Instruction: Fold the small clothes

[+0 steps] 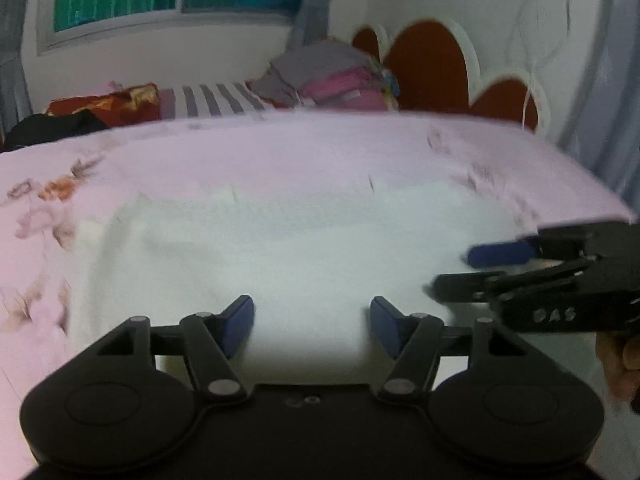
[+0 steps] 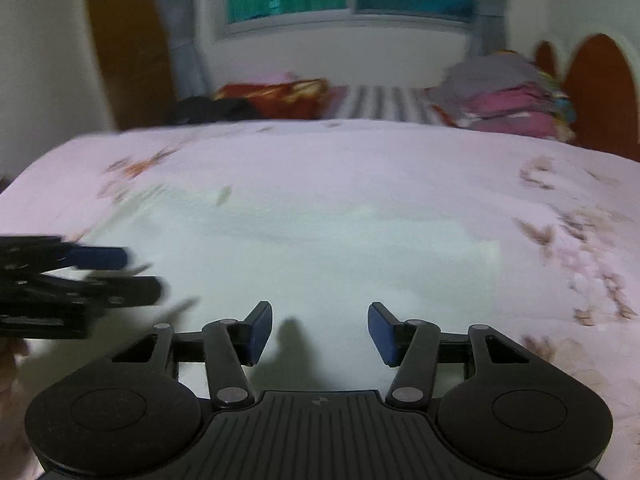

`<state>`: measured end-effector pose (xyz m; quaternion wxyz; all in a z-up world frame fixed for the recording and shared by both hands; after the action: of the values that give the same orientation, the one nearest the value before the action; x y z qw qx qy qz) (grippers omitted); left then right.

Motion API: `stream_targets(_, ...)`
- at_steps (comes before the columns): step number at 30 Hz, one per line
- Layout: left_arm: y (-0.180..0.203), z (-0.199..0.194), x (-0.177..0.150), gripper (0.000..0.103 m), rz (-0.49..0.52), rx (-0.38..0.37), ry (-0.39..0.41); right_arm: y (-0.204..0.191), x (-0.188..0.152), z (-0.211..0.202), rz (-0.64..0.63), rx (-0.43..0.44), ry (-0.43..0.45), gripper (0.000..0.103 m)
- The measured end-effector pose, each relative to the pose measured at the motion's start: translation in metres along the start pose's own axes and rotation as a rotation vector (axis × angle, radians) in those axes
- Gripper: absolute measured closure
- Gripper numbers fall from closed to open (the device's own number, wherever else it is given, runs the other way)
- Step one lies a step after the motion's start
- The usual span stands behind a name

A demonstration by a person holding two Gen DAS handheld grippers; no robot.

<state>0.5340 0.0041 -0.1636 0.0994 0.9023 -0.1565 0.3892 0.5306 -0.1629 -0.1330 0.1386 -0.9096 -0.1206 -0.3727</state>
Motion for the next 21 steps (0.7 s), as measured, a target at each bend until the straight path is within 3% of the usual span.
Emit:
stream_targets(3, 0.004, 0.001, -0.011, 0.038, 0.030, 0.048, -0.006, -0.013, -0.016, 0.013, -0.052, -0.033, -0.064, 0.049)
stream_targets(7, 0.006, -0.031, -0.012, 0.040, -0.001, 0.088, 0.023, -0.013, -0.018, -0.005, -0.055, -0.073, -0.034, 0.049)
stream_targets(13, 0.026, -0.060, -0.050, 0.042, -0.042, 0.118, 0.010, -0.042, -0.064, -0.043, -0.044, 0.007, -0.033, 0.049)
stream_targets(14, 0.027, -0.061, -0.056, 0.043, -0.060, 0.125, -0.003, -0.045, -0.072, -0.045, -0.023, 0.020, -0.038, 0.054)
stream_targets(15, 0.027, -0.063, -0.060, 0.043, -0.079, 0.122, -0.010, -0.054, -0.080, -0.050, -0.003, 0.032, -0.047, 0.068)
stream_targets(16, 0.029, -0.066, -0.063, 0.043, -0.090, 0.121, -0.008, -0.057, -0.086, -0.049, 0.015, 0.039, -0.060, 0.071)
stream_targets(18, 0.034, -0.070, -0.066, 0.048, -0.068, 0.136, -0.002, -0.066, -0.093, -0.054, 0.034, 0.039, -0.045, 0.071)
stream_targets(21, 0.034, -0.069, -0.071, 0.046, -0.056, 0.161, -0.012, -0.076, -0.096, -0.058, 0.033, 0.039, -0.048, 0.072)
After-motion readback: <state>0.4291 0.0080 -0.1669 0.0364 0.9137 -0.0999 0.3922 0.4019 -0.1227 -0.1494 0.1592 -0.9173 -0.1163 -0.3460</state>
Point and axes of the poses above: each gripper's, at about its wrist camera, not at the fingertips, and z roughly the way its jaws point, y to its right, x to its top, the point moved 5 cm from there along z, roughly the way its jaws point, and after that the axes turned 4 degrees about z, right-handed, at the moved point
